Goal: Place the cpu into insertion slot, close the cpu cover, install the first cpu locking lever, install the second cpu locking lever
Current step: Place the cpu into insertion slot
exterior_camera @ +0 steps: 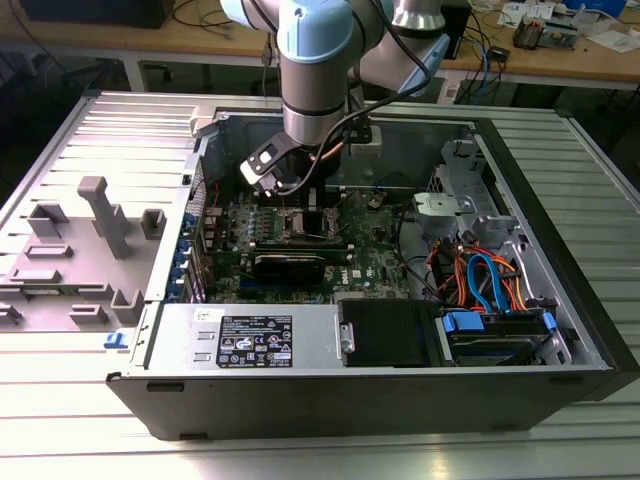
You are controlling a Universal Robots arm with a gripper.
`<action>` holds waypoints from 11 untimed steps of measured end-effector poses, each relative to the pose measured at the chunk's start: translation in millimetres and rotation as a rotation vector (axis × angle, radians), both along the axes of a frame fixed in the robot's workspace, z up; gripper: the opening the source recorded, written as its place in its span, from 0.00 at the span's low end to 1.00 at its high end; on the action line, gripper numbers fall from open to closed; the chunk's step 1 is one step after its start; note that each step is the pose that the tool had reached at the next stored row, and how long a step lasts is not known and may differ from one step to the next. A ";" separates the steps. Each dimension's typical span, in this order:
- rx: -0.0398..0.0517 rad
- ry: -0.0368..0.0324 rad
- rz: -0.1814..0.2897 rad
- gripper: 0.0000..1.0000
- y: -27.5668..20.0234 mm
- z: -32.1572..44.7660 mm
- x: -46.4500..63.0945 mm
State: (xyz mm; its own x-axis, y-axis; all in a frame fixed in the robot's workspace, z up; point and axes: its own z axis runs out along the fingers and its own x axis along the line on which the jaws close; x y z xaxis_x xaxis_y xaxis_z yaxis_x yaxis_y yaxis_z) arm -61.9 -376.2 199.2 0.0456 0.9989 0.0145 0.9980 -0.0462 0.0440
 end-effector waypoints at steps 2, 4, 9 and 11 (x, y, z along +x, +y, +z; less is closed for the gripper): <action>0.0001 0.0000 0.000 0.54 0.0 -0.1 0.3; 0.0001 0.0001 0.000 0.54 0.0 0.0 1.0; 0.0002 -0.0001 0.000 0.54 0.0 -0.1 1.2; 0.0011 -0.0006 0.000 0.55 0.3 -0.4 1.4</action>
State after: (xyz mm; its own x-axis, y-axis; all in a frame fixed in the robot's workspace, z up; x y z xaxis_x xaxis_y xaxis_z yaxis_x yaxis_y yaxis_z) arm -60.5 -375.9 198.8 0.0455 0.9988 0.0156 0.9979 -0.0462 0.0445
